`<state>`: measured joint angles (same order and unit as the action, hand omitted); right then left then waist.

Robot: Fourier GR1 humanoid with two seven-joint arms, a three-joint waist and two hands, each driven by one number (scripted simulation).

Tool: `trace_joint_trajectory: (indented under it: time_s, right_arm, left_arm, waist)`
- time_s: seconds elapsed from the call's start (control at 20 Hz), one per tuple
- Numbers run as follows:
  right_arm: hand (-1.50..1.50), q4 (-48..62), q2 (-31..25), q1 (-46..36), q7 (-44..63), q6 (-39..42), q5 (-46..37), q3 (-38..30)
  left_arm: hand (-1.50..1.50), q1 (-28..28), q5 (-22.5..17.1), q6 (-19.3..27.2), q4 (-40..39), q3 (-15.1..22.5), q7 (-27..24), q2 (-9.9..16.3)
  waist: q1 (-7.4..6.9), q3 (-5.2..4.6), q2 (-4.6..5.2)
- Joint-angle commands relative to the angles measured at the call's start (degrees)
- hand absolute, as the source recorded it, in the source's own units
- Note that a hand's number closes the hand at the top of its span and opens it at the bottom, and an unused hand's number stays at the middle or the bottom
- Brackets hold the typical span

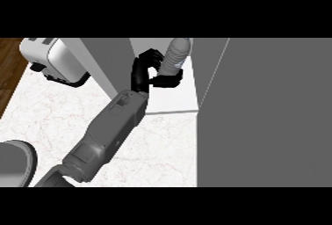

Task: Pick up the bottled water, place it into the cabinet and close the cabinet

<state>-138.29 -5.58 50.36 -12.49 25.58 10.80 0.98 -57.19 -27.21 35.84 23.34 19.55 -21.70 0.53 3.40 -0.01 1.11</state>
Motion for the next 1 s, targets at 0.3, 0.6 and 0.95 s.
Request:
trace_joint_trajectory:
  time_s: [0.3, 0.6, 0.95]
  right_arm:
    - [-1.50, -3.21, 0.11, 0.47, 1.68, 0.95, 4.74, 0.64]
    - [-1.50, -4.02, -0.58, 1.30, 0.37, 2.06, 6.55, -1.30]
    - [-1.50, -0.33, -1.33, 0.45, -0.87, 4.23, 6.83, -1.41]
  left_arm:
    - [1.50, -5.70, -2.12, 0.55, -11.46, -7.70, -4.88, 2.51]
    - [-1.50, -6.72, 1.45, 3.69, -15.86, -5.63, -8.24, 3.66]
    - [-1.50, -9.14, 2.05, 5.04, -18.05, -6.16, -8.80, 2.57]
  waist:
    - [1.40, -0.09, 0.67]
    - [2.10, -0.08, 0.82]
    - [1.78, -0.06, 0.71]
